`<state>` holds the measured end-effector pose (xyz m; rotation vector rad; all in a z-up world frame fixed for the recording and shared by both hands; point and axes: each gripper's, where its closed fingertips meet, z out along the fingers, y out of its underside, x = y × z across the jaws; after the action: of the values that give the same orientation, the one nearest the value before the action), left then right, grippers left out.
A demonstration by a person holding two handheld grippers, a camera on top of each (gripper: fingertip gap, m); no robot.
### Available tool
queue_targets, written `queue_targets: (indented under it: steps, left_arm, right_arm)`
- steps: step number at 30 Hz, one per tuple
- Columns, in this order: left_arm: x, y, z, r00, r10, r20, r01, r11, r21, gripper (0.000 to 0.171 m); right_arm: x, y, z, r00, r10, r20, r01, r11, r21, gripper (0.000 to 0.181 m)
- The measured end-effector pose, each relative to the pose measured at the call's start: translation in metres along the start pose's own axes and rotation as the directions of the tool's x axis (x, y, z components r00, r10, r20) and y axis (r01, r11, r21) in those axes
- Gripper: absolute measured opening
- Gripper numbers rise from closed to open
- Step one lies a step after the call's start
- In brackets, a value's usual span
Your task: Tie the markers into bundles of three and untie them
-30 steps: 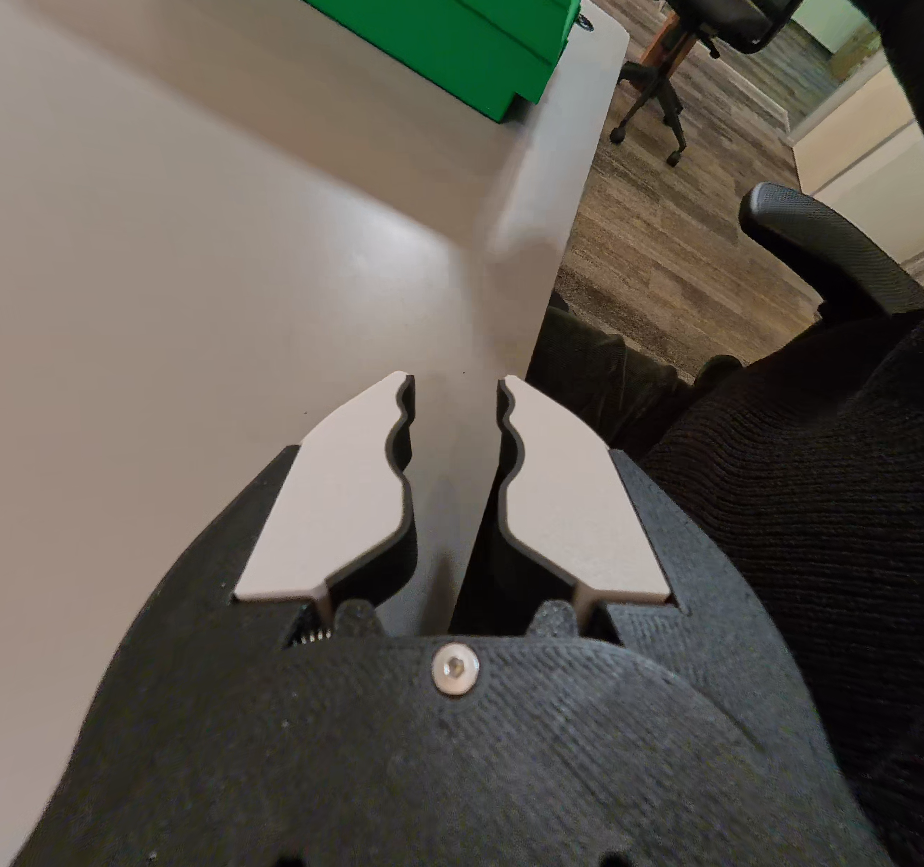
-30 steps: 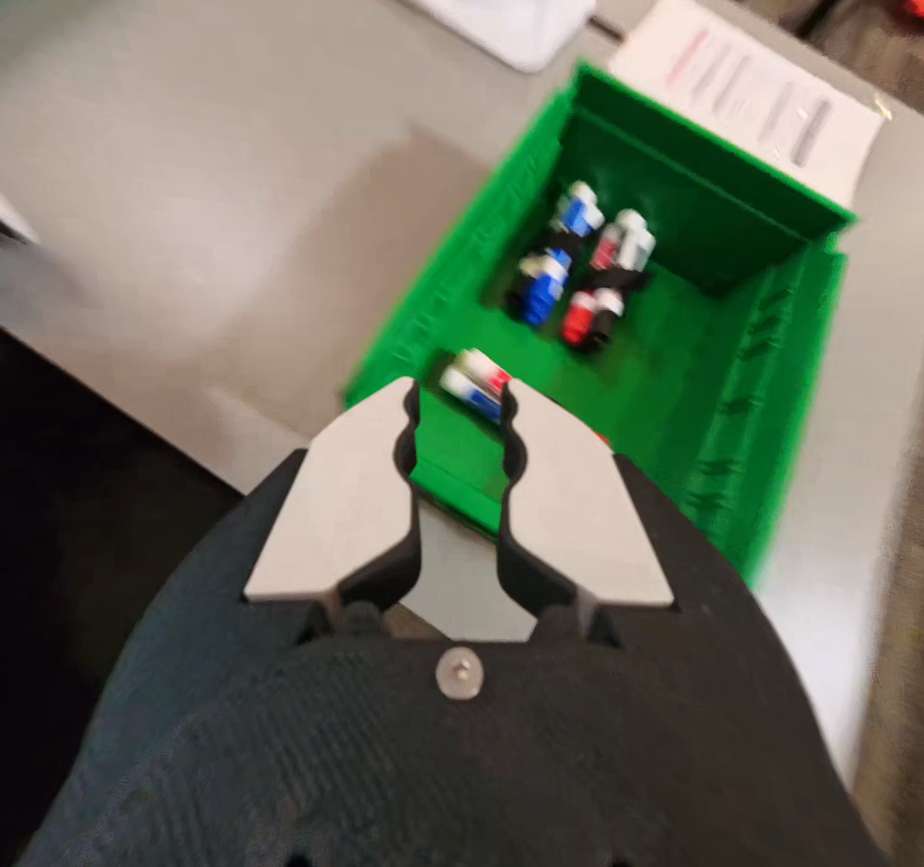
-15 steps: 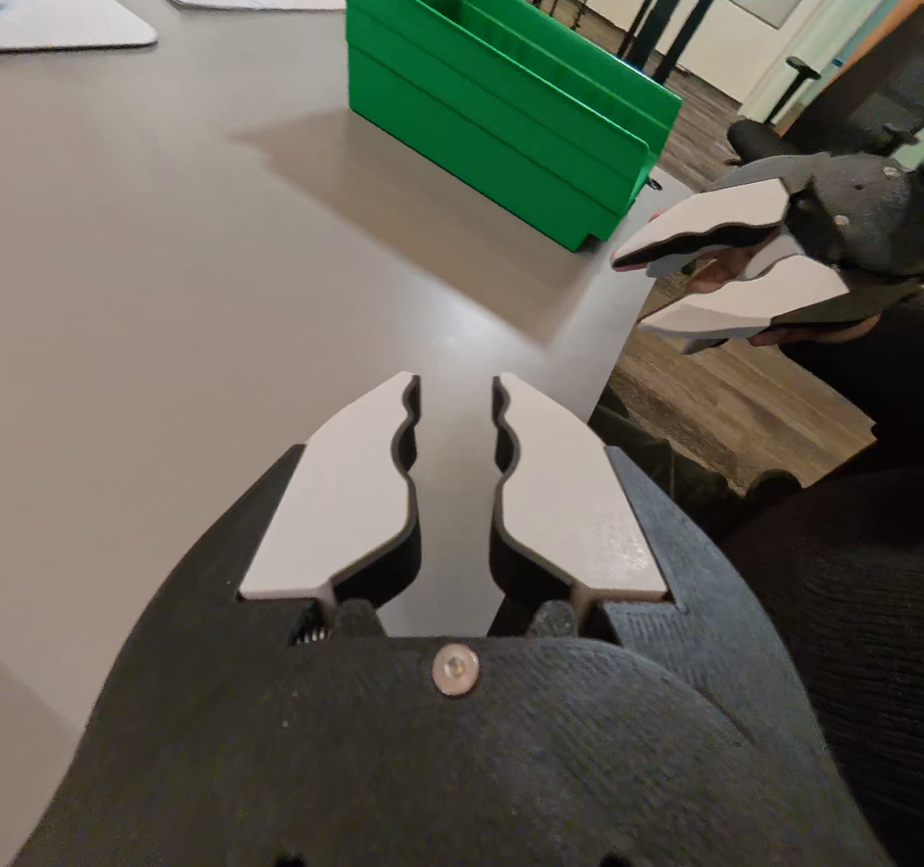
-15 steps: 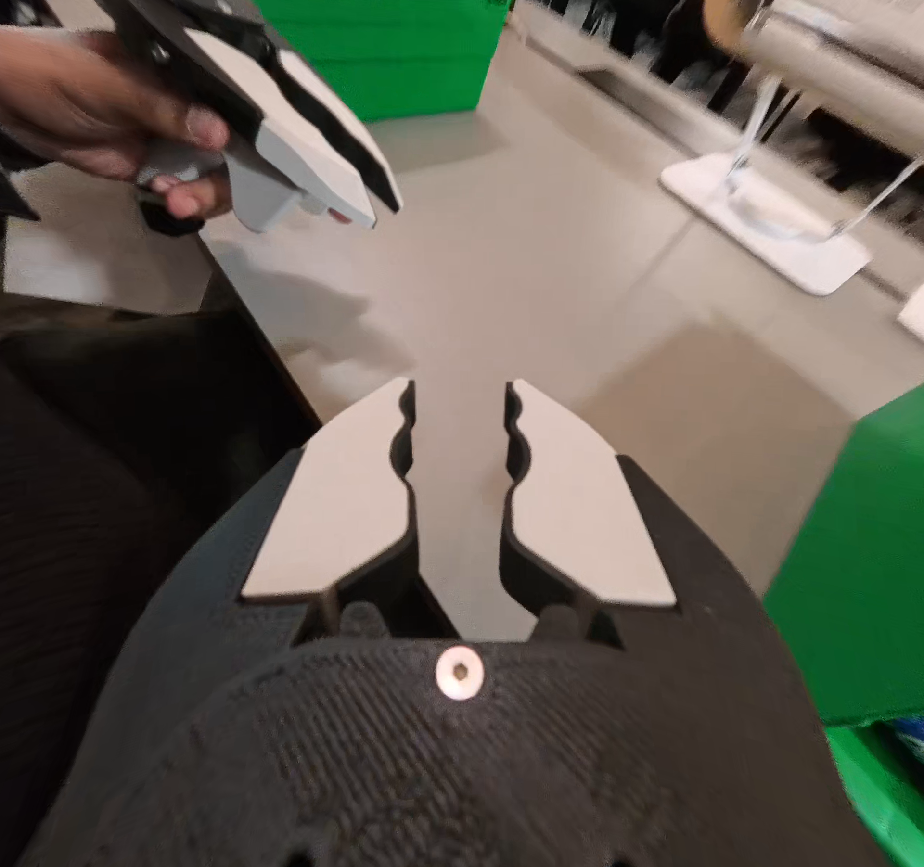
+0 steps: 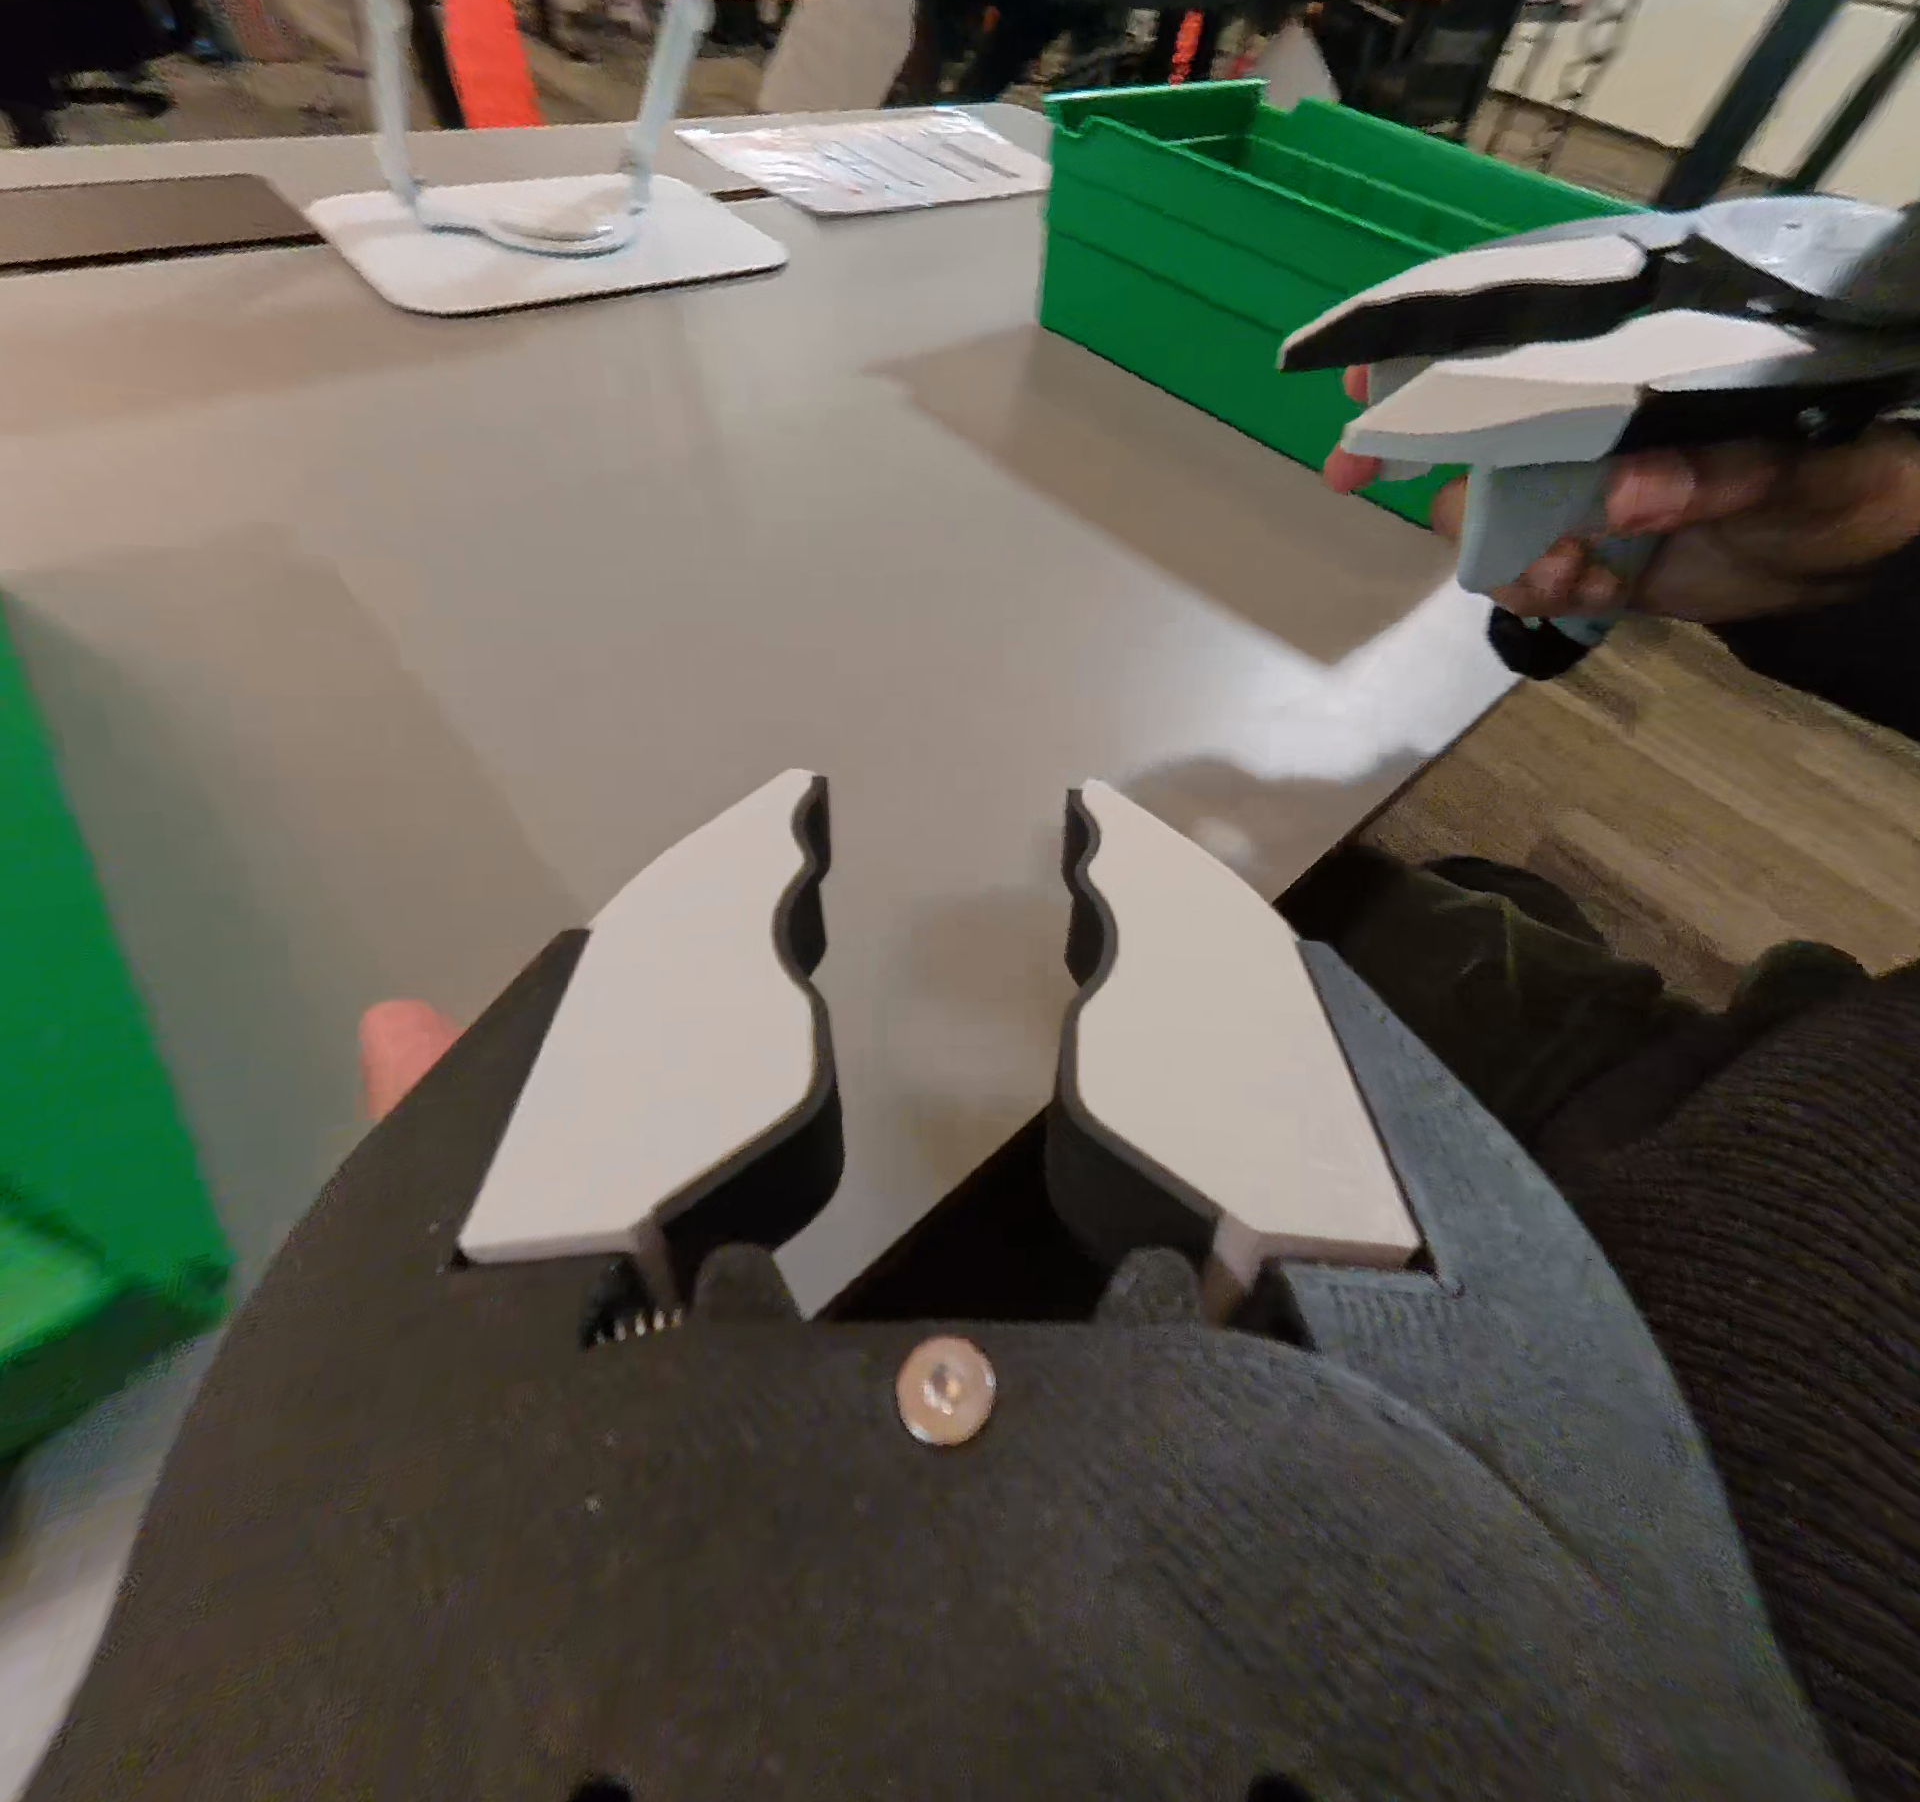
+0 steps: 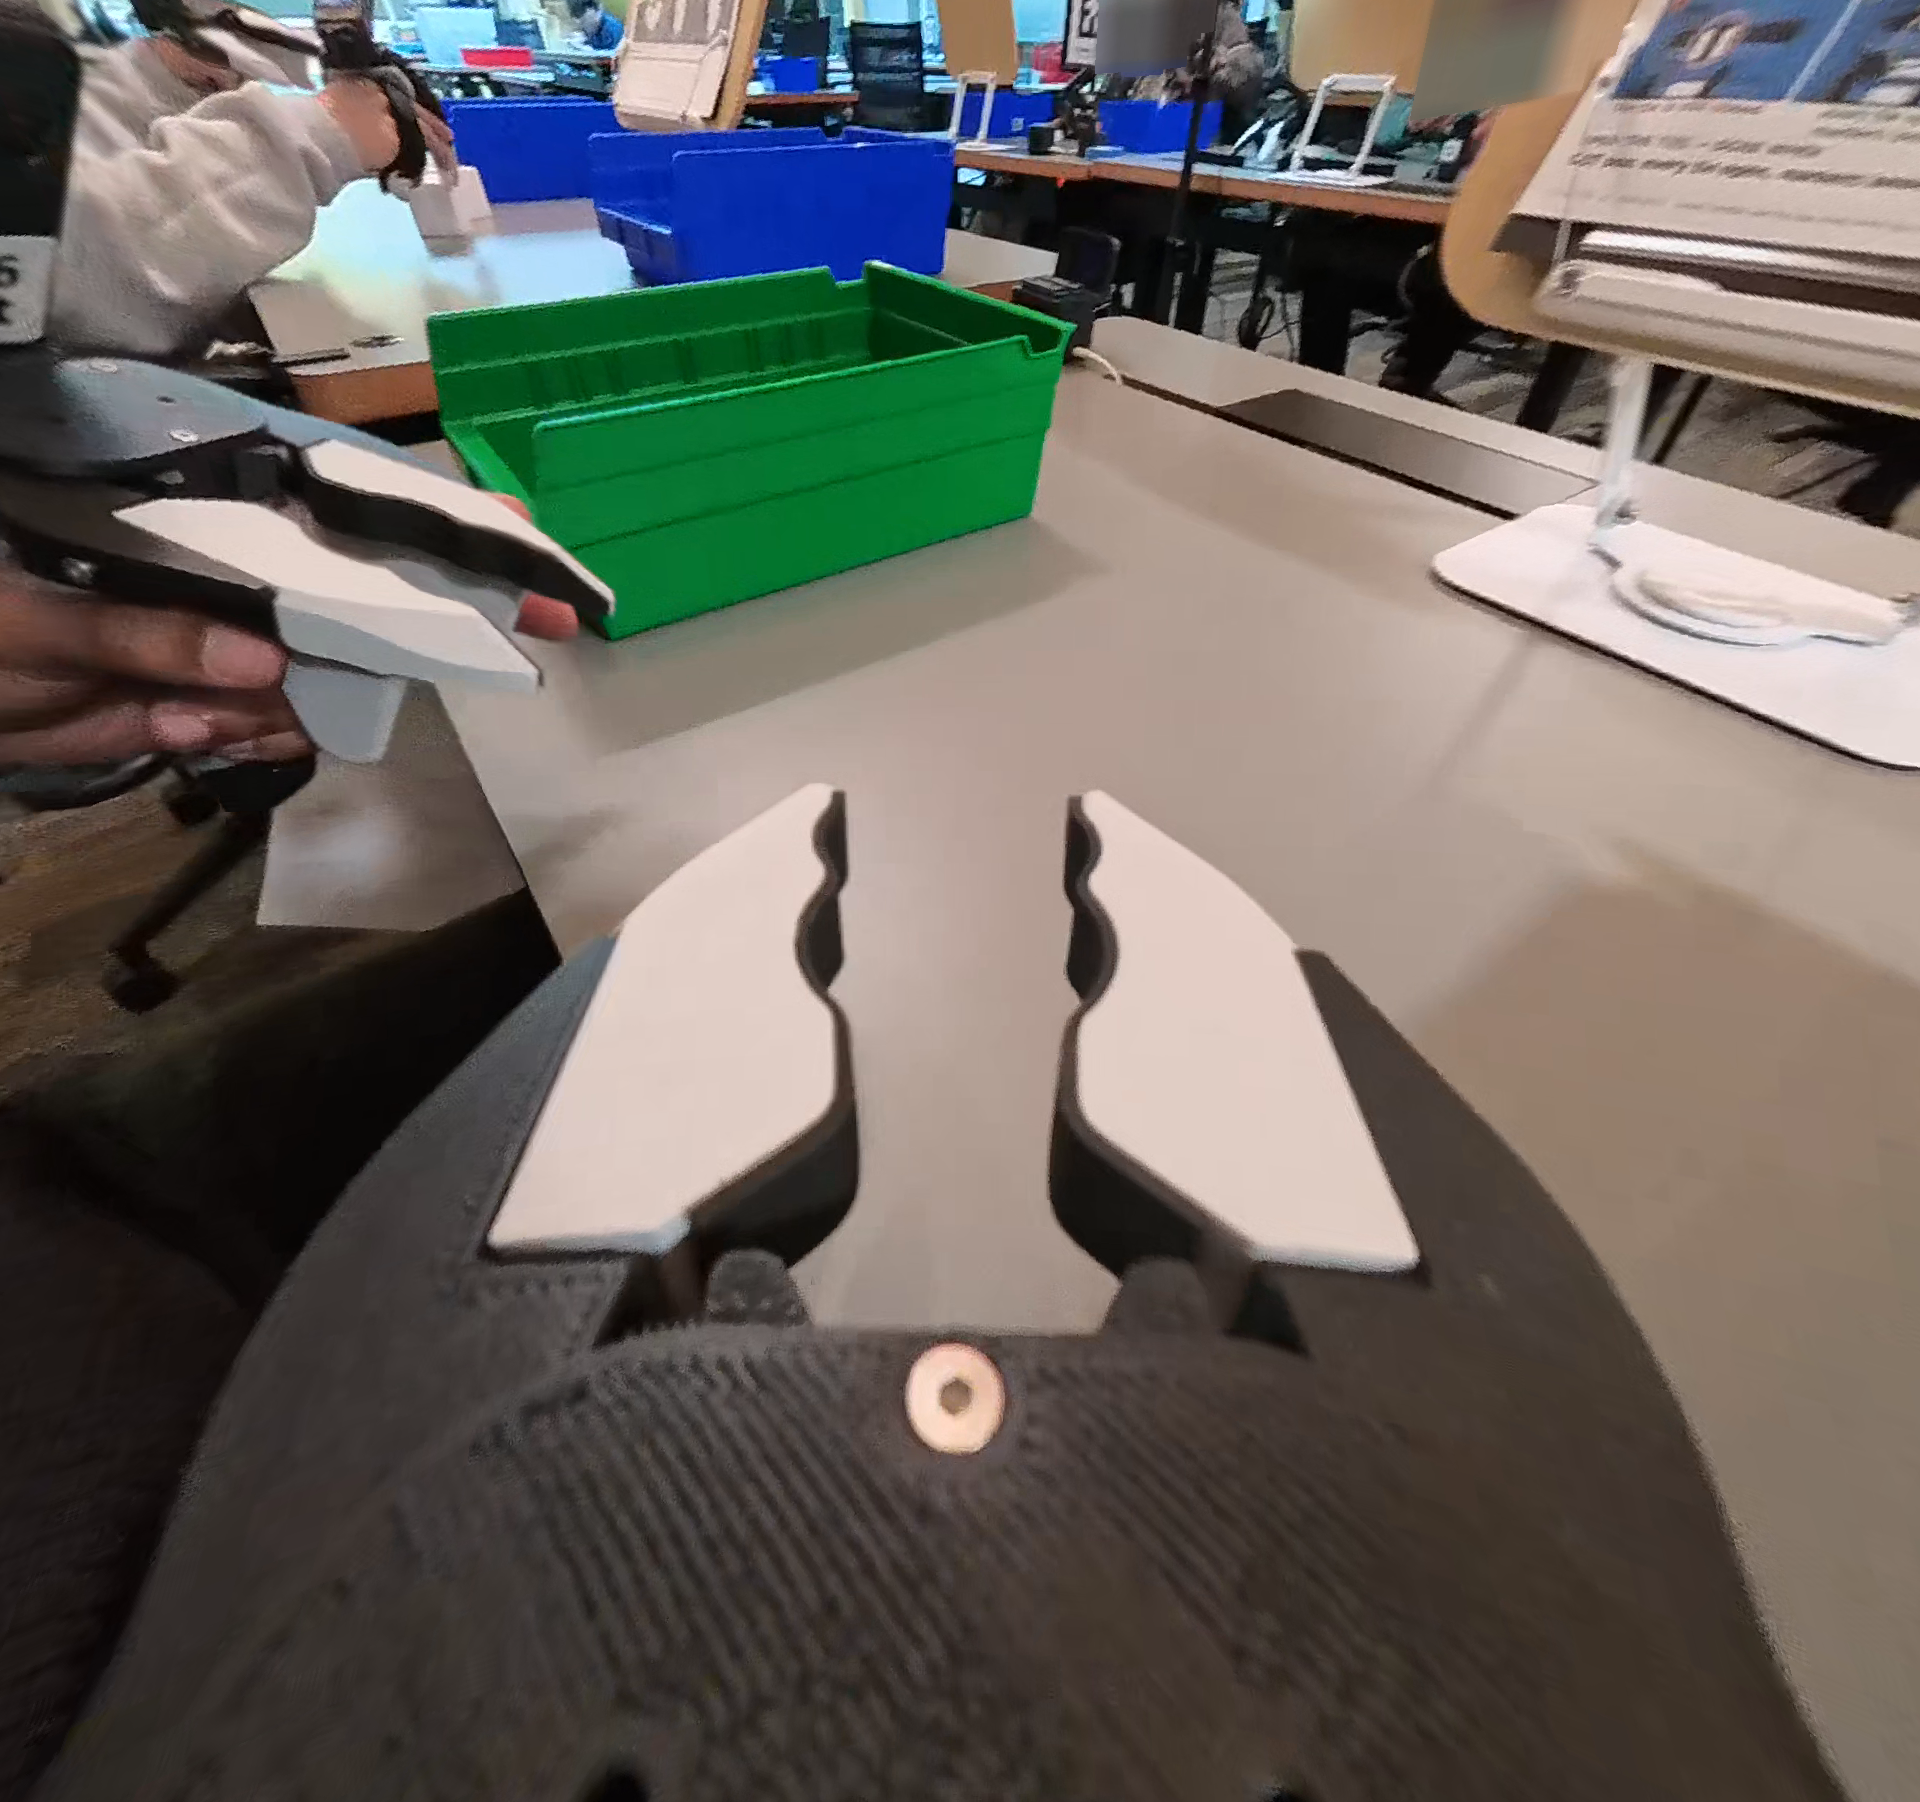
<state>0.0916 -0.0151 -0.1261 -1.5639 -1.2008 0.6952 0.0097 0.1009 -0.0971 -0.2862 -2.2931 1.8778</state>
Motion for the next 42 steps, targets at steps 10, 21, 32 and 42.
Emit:
queue_targets:
  steps: [10,21,32,42]
  left_arm:
    - [-0.028,-0.001,-0.048,0.937,0.117,0.328,-0.156,0.983,0.094,0.060]
    - [-0.022,-0.007,-0.037,0.926,0.161,0.342,-0.207,0.973,0.102,0.077]
    - [0.009,-0.041,0.037,0.952,0.251,0.176,-0.278,0.947,0.158,0.072]
    - [0.062,-0.056,0.115,0.955,0.277,-0.107,-0.254,0.948,0.192,0.061]
  right_arm:
    - [-0.029,-0.022,0.035,0.997,-0.051,0.049,0.047,0.996,0.079,0.052]
    - [-0.017,-0.003,0.026,0.993,-0.113,-0.018,0.112,0.993,-0.020,0.056]
    - [0.001,-0.010,-0.066,0.955,-0.034,-0.295,0.050,0.998,0.047,0.061]
    - [0.086,0.029,-0.201,0.664,0.067,-0.745,-0.036,0.998,0.058,0.060]
